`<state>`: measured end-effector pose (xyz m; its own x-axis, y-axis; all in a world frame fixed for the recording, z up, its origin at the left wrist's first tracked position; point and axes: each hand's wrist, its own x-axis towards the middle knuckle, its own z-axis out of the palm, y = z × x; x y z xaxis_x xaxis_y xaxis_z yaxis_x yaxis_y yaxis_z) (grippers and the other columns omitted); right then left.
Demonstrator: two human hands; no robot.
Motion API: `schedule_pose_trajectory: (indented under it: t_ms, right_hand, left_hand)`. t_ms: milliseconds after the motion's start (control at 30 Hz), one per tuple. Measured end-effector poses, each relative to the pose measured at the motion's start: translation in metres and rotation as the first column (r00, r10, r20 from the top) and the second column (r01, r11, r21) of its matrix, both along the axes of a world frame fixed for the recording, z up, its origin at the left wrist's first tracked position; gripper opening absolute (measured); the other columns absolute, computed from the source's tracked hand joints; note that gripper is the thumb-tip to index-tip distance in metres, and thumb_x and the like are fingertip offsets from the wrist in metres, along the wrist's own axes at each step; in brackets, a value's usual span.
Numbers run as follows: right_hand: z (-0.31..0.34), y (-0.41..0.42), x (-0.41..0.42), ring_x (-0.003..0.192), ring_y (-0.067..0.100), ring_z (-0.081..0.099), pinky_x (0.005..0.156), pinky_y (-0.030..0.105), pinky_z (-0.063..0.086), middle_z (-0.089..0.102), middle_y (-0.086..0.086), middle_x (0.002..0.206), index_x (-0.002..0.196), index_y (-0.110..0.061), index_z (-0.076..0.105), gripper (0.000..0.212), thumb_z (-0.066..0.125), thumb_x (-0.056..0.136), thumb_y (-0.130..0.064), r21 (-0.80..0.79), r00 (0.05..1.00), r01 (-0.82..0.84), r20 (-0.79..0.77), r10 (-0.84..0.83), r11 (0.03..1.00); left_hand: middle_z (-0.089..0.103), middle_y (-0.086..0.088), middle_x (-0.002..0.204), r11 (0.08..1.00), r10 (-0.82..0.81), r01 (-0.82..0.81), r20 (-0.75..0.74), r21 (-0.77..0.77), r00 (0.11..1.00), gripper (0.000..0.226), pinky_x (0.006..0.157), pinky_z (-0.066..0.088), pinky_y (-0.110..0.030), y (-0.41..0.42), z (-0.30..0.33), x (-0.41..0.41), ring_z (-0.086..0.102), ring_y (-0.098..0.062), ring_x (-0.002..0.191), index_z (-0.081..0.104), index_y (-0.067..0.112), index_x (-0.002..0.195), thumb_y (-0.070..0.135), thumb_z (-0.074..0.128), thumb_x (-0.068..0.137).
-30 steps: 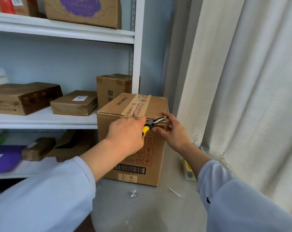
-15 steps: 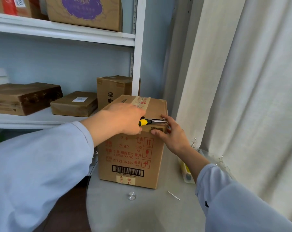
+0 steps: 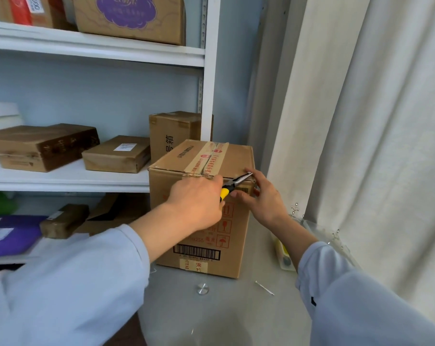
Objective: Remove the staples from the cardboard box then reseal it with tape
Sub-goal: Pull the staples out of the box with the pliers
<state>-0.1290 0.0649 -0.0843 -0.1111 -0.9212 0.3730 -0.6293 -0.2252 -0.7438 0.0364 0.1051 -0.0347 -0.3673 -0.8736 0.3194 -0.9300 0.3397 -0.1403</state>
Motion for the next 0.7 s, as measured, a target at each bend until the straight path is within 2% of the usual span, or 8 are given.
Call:
schedule_pose_trajectory:
  t_ms: [100, 233, 333, 433, 567, 700]
  right_hand:
    - [0.001, 0.001, 0.001, 0.125, 0.027, 0.051, 0.098, 0.046, 0.048, 0.056, 0.002, 0.133, 0.141, -0.035, 0.036, 0.072, 0.070, 0.079, -0.047, 0.016, 1.000, -0.005, -0.003, 0.005, 1.000]
    - [0.002, 0.002, 0.001, 0.124, 0.025, 0.053, 0.097, 0.048, 0.049, 0.057, -0.001, 0.132, 0.141, -0.036, 0.035, 0.076, 0.071, 0.076, -0.051, 0.035, 1.000, -0.009, -0.005, 0.009, 0.999]
    - [0.002, 0.002, 0.001, 0.124, 0.024, 0.052, 0.097, 0.049, 0.049, 0.056, -0.002, 0.134, 0.142, -0.036, 0.034, 0.077, 0.071, 0.076, -0.052, 0.035, 1.000, -0.010, -0.005, 0.010, 0.999]
    - [0.001, 0.001, 0.000, 0.125, 0.024, 0.052, 0.097, 0.048, 0.049, 0.055, -0.002, 0.135, 0.142, -0.037, 0.034, 0.077, 0.070, 0.076, -0.052, 0.039, 1.000, -0.008, -0.004, 0.008, 0.999]
    - [0.000, 0.001, 0.000, 0.124, 0.025, 0.052, 0.095, 0.046, 0.050, 0.055, -0.002, 0.134, 0.141, -0.037, 0.034, 0.077, 0.069, 0.076, -0.054, 0.037, 1.000, -0.002, -0.018, 0.003, 0.999]
    - [0.000, 0.000, 0.000, 0.124, 0.024, 0.053, 0.094, 0.044, 0.050, 0.056, -0.002, 0.133, 0.142, -0.036, 0.034, 0.076, 0.069, 0.077, -0.052, 0.032, 1.000, -0.002, -0.018, 0.002, 0.999]
  left_hand:
    - [0.056, -0.005, 0.121, 0.999, -0.035, 0.036, 0.047, -0.009, 0.998, 0.043, 0.067, 0.046, -0.032, -0.008, 0.014, 0.008, 0.055, -0.021, 0.093, 0.042, 0.020, 0.127, 0.045, 0.049, 0.092]
    - [0.056, -0.005, 0.124, 0.995, -0.081, 0.091, 0.170, -0.050, 0.982, 0.049, 0.082, 0.050, -0.036, -0.021, 0.037, 0.018, 0.055, -0.023, 0.102, 0.046, 0.018, 0.129, 0.046, 0.054, 0.089]
    - [0.058, -0.003, 0.120, 0.992, -0.120, 0.127, 0.206, -0.024, 0.971, 0.044, 0.075, 0.050, -0.033, -0.027, 0.045, 0.020, 0.056, -0.021, 0.097, 0.049, 0.020, 0.125, 0.045, 0.055, 0.089]
    - [0.060, 0.000, 0.115, 0.990, -0.144, 0.140, 0.155, 0.036, 0.977, 0.031, 0.064, 0.045, -0.030, -0.032, 0.046, 0.022, 0.053, -0.017, 0.088, 0.054, 0.027, 0.116, 0.043, 0.055, 0.090]
    - [0.060, 0.001, 0.118, 0.990, -0.131, 0.127, 0.058, 0.058, 0.990, 0.025, 0.066, 0.046, -0.030, -0.030, 0.033, 0.023, 0.057, -0.020, 0.093, 0.056, 0.031, 0.114, 0.040, 0.053, 0.091]
    - [0.061, 0.000, 0.117, 0.997, -0.081, 0.082, -0.055, 0.011, 0.995, 0.026, 0.064, 0.046, -0.030, -0.023, 0.015, 0.020, 0.054, -0.019, 0.088, 0.054, 0.031, 0.115, 0.039, 0.053, 0.091]
